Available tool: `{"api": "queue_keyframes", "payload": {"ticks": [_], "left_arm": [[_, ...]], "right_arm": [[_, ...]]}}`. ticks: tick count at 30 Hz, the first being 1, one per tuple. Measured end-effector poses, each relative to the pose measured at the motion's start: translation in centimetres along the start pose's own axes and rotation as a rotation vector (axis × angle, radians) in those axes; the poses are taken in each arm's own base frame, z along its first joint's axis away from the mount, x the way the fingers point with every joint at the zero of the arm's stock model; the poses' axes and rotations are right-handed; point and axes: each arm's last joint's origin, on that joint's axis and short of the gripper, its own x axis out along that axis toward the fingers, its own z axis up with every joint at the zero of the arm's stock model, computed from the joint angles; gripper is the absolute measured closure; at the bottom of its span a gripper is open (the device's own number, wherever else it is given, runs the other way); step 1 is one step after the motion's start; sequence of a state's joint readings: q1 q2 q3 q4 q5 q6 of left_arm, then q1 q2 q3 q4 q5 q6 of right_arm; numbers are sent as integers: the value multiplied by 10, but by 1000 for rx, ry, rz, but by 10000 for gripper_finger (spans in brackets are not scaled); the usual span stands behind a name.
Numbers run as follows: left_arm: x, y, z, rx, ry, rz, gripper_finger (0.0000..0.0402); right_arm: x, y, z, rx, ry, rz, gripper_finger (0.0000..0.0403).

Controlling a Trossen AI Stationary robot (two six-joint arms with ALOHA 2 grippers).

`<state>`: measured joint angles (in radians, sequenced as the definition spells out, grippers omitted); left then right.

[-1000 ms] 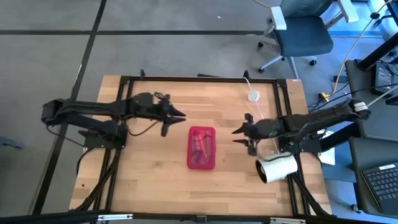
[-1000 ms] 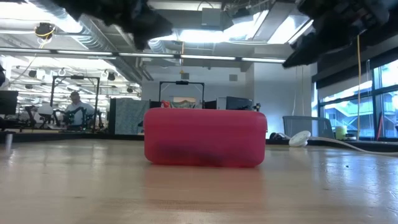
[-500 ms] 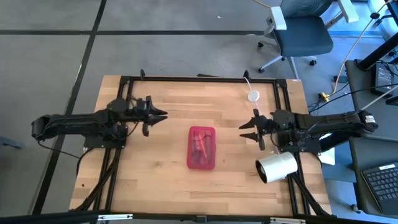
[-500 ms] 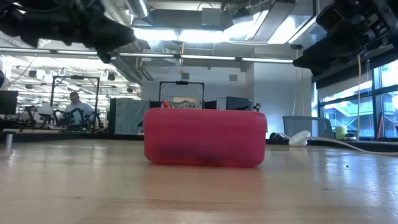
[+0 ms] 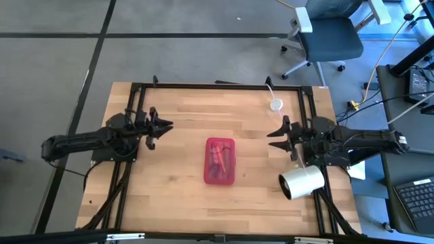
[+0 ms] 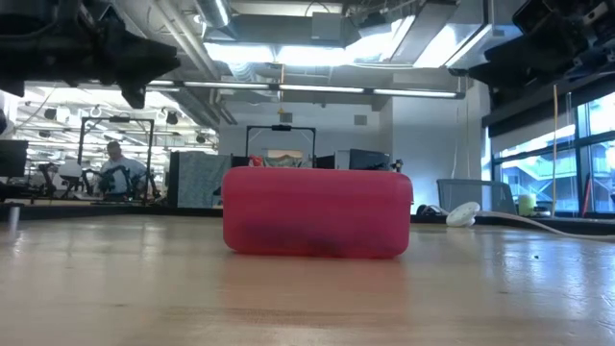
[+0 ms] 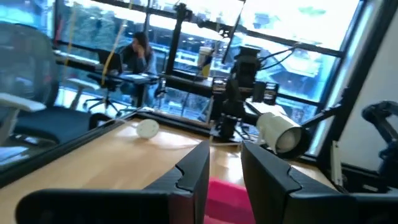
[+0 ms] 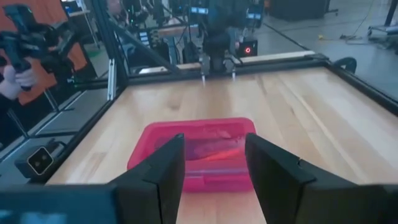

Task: Pick & place school supplies into a supply box
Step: Return to Home Position

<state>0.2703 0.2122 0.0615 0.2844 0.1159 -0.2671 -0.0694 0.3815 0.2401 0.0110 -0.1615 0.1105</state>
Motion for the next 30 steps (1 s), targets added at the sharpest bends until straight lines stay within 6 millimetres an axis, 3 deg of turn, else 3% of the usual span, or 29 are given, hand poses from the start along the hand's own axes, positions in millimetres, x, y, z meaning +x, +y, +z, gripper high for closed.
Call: {"api": "queue_keyframes", "payload": {"ticks": [23,30], "left_arm": [[-17,6,-11,-28,60,182,316],[-17,6,-11,-29,63,200,315]], "right_arm": [[-46,4,3,-16,-174,-35,231],[-45,3,1,-3,-151,-58,231]]}}
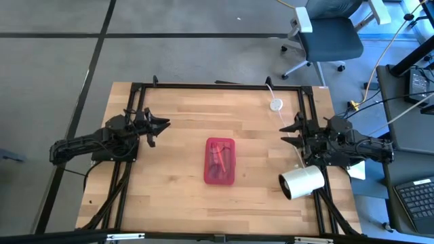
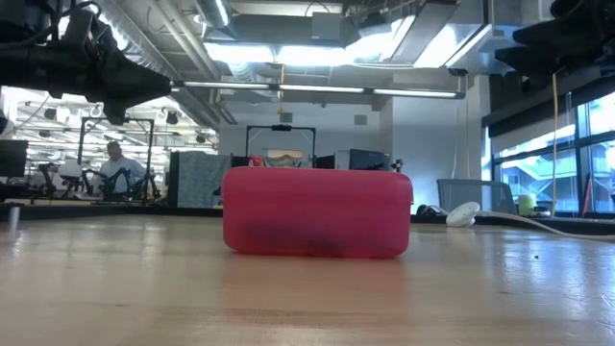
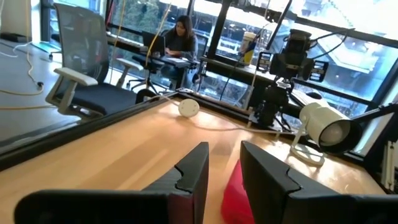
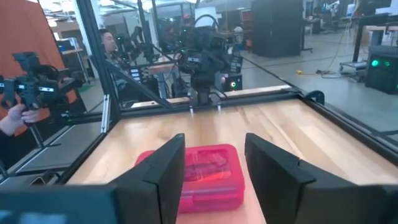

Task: Pick & place school supplies into a supply box
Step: Return to Home Position

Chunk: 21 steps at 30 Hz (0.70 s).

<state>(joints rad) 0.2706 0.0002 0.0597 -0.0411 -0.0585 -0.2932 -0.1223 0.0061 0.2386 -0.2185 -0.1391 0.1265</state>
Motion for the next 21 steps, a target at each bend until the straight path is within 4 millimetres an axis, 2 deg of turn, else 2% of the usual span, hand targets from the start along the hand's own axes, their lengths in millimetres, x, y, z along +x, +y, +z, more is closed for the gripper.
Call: {"api": "queue_keyframes", "payload": {"ticks": [7,13,21], "left_arm": [[0,0,0,10,1,3,315],[0,1,-2,7,23,9,315],[0,0,-2,-33,24,2,315]], "right_arm": [[1,-1,0,-2,-20,-15,231],[12,-5,-25,-5,-48,-12,231],[17,-9,-40,13,-94,-47,231]]}}
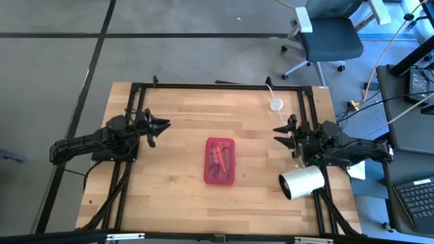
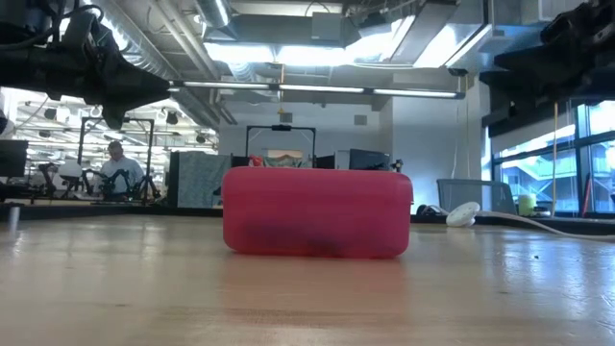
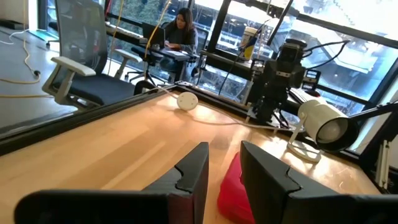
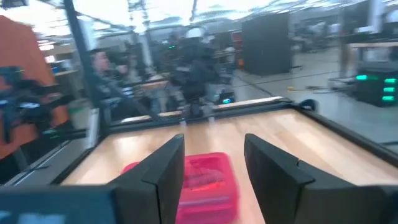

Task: Pick & place school supplies into a supply box
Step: Return to Home Position

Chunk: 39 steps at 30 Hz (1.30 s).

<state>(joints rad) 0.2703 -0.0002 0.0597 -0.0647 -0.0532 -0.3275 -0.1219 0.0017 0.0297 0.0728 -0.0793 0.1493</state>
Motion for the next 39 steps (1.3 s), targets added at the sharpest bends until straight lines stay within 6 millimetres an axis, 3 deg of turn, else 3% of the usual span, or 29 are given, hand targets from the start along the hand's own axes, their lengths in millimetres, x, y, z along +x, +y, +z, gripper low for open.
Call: {"api": "queue_keyframes", "payload": {"ticks": [6,16,39], "left_arm": [[0,0,0,0,0,0,315],[0,0,0,0,0,-1,315],[0,0,0,0,0,-2,315]], "right_arm": [[1,-4,-8,3,12,-106,231],[1,-4,-8,-102,15,-107,231],[1,-4,-8,-102,17,-107,231]]}}
